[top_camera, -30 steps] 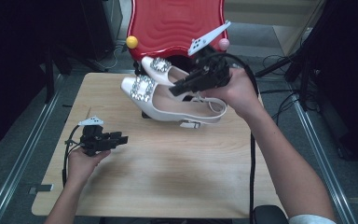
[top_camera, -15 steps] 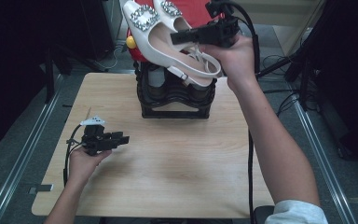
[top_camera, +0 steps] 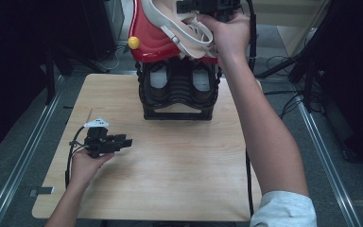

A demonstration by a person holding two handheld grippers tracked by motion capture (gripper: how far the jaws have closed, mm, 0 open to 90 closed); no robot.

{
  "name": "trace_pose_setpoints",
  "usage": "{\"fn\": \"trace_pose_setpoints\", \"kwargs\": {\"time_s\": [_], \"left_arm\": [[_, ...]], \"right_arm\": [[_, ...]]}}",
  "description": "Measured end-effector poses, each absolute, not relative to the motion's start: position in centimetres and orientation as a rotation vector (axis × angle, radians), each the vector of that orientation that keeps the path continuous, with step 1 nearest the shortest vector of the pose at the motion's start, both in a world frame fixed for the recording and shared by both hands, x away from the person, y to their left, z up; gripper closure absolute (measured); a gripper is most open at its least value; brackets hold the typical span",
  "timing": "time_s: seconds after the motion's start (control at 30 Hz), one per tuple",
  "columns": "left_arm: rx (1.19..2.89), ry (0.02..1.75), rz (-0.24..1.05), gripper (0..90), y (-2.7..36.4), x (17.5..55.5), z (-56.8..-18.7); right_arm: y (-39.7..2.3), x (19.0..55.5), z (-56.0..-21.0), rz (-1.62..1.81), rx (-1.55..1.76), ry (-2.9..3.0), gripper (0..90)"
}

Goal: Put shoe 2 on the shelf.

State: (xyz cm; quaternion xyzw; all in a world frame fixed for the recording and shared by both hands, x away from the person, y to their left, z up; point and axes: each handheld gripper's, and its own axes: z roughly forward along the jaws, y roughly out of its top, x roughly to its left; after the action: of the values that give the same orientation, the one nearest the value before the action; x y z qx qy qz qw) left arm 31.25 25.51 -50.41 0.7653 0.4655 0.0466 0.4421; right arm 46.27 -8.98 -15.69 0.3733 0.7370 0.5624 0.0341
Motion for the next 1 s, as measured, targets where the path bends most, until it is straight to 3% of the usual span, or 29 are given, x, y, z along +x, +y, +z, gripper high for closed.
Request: {"fn": "trace_pose_setpoints", "kwargs": {"time_s": [1.0], "left_arm": [[1.918,1.122,0.081,52.8,24.9,31.6,-50.6]], "right_arm": [[-8.1,51.9,-15.6,1.613,1.608,1.819,84.4]]}}
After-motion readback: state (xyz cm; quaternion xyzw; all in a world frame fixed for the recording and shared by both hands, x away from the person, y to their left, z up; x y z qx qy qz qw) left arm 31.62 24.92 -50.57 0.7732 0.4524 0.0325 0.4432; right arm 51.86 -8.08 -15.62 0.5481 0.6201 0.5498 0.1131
